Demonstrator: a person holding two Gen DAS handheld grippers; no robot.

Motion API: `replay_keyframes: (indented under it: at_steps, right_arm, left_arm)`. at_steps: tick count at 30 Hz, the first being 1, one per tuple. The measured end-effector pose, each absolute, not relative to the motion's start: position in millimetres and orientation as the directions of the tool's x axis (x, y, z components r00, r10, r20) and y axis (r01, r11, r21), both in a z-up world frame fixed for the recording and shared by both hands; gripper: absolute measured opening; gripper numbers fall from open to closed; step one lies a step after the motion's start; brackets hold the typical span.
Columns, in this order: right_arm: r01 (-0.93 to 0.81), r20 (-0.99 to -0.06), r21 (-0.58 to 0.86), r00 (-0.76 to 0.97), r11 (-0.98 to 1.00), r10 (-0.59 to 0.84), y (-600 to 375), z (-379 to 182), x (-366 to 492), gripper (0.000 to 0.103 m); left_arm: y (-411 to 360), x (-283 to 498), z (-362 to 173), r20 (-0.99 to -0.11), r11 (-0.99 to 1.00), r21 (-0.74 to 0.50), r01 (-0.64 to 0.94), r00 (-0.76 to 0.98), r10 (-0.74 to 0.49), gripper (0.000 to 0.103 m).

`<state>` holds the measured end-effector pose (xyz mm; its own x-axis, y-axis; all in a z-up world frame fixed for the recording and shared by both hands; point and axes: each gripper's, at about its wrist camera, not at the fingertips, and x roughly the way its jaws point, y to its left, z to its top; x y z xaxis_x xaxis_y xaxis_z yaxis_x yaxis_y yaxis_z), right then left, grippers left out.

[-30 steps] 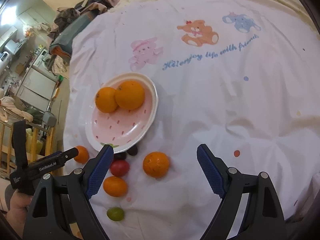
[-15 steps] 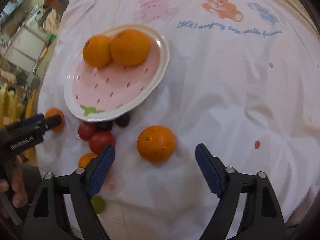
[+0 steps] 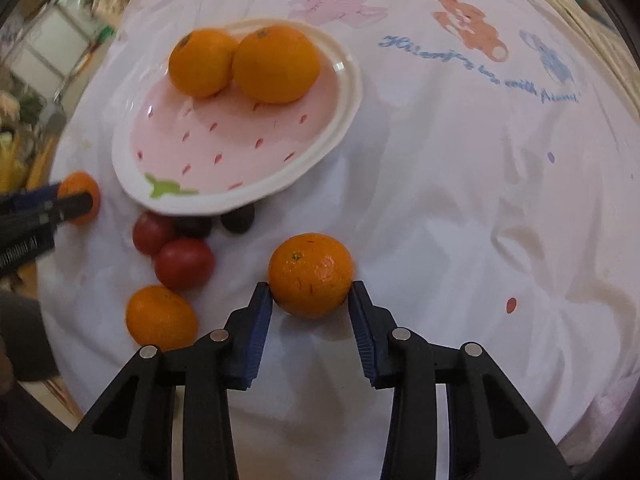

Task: Organize fruits
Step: 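Grasp an orange with the right gripper while the left gripper grasps a tangerine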

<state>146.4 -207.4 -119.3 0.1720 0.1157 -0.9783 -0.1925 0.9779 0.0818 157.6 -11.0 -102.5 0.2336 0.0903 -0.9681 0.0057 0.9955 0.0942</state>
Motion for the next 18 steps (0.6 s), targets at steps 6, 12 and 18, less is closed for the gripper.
replay_keyframes:
  at_steps: [6, 12, 18]
  right_arm:
    - [-0.171, -0.974, 0.12, 0.169, 0.978, 0.149, -216.5, -114.8, 145.8, 0.041]
    - [-0.155, -0.967, 0.152, 0.183, 0.976, 0.18, -229.4, -108.9, 146.7, 0.041]
    - [-0.115, -0.942, 0.21, 0.243, 0.971, 0.233, -245.4, -90.0, 138.3, 0.041]
  left_arm:
    - [-3.2, 158.3, -102.5, -0.972, 0.998, 0.06, -0.031, 0.227, 0.066, 0.035]
    - [-1.7, 158.2, -91.0, -0.964, 0.999, 0.025, -0.044, 0.265, 0.036, 0.035]
    - [1.7, 153.6, -77.4, -0.947, 0.999, 0.01, -0.046, 0.321, 0.025, 0.035]
